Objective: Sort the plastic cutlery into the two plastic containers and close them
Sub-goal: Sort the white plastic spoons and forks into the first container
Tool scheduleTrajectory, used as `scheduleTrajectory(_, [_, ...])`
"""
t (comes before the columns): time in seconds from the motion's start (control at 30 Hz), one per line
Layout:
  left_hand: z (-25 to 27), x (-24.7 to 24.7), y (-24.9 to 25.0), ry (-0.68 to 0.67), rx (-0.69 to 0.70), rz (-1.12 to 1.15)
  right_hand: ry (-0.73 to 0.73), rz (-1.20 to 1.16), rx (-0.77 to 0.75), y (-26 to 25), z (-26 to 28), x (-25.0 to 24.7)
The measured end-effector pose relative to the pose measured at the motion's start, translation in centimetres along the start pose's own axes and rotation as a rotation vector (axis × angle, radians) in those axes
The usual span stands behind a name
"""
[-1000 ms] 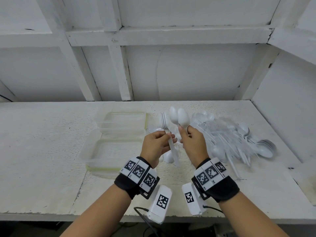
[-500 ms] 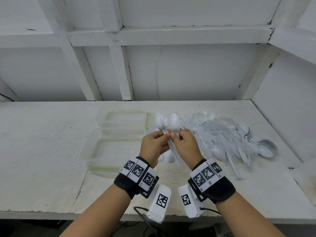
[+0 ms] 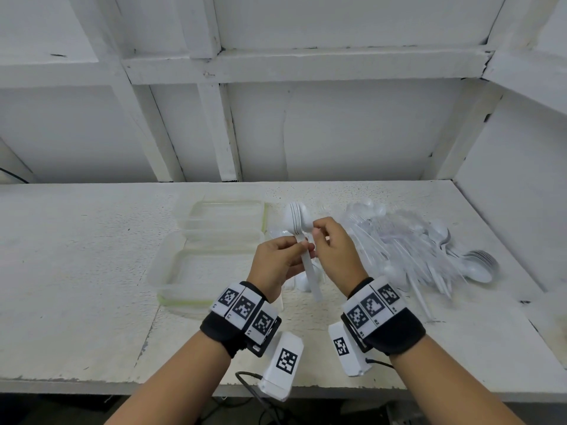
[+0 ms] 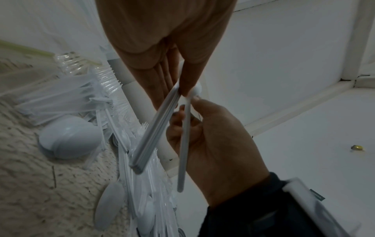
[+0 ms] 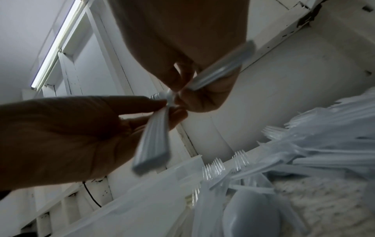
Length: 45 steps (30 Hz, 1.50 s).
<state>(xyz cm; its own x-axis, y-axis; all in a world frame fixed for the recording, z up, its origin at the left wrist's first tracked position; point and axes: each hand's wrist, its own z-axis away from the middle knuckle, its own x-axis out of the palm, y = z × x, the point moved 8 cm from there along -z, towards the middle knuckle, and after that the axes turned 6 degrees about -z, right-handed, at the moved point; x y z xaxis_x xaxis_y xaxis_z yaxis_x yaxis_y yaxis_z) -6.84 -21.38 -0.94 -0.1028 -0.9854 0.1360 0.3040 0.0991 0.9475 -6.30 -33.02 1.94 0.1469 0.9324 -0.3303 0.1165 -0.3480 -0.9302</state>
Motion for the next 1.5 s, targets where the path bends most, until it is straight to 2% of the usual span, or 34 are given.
scheduleTrajectory(0.2, [0.2,-0.1,0.0,-0.013,0.013,0.013,0.037,-0.038,0.026,0.0,0.3,0.7])
scheduleTrajectory(0.33, [0.3,-0.2,0.0,-0.084,-0.047,0.13,-0.023,-0.113,0.072,0.1,0.3,1.2])
scheduleTrajectory(0.47, [0.3,-0.5,0.0,-0.142,-0.157,0.223,-0.118,-0.323,0.14,-0.2,0.5,1.7])
scheduleTrajectory(0.53, [0.4,-0.7,-0.1,-0.146,-0.198,0.253,-0.164,-0.32,0.156,-0.1,0.4,2.1])
scheduleTrajectory(0.6, [0.3,-1.4,-0.1,-0.1,-0.201,0.228,-0.198,-0.238,0.127,-0.5,0.5,2.5])
scheduleTrajectory(0.7, [-0.3,-3.7,-0.1,0.086,-0.15,0.102,-0.181,0.068,-0.021,-1.2,0.5,3.0])
scheduleTrajectory(0.77, [-0.5,-4.9,-0.2,0.174,-0.145,0.103,-0.197,0.182,-0.071,-1.7,0.6,4.0])
scheduleTrajectory(0.87, [-0.6,-5.3,-0.3,0.203,-0.148,0.177,-0.221,0.339,-0.18,-2.7,0.6,6.0])
scheduleTrajectory(1.0, [-0.5,-6.2,1.2,0.182,-0.086,0.199,-0.175,0.31,-0.244,-3.8,-0.2,7.1])
scheduleTrajectory(1.07, [-0.2,-7.5,2.6,0.135,-0.064,0.062,-0.179,0.263,-0.251,-4.2,-0.8,7.5])
scheduleTrajectory(1.13, [0.1,-9.9,4.4,0.137,0.005,-0.261,-0.203,0.219,-0.226,-4.4,-1.5,7.9])
scheduleTrajectory(1.23, [0.4,-14.8,7.6,0.262,0.219,-0.885,-0.307,0.222,-0.169,-4.5,-2.4,9.5])
scheduleTrajectory(1.3, [0.4,-18.4,8.2,0.348,0.214,-1.164,-0.394,0.243,-0.14,-4.4,-2.7,11.0])
scheduleTrajectory(1.4, [-0.2,-23.2,7.3,0.422,0.101,-1.253,-0.565,0.34,-0.117,-3.9,-2.7,14.1])
scheduleTrajectory(1.5, [-0.9,-25.5,5.1,0.37,-0.065,-1.239,-0.761,0.5,-0.126,-3.4,-1.8,17.7])
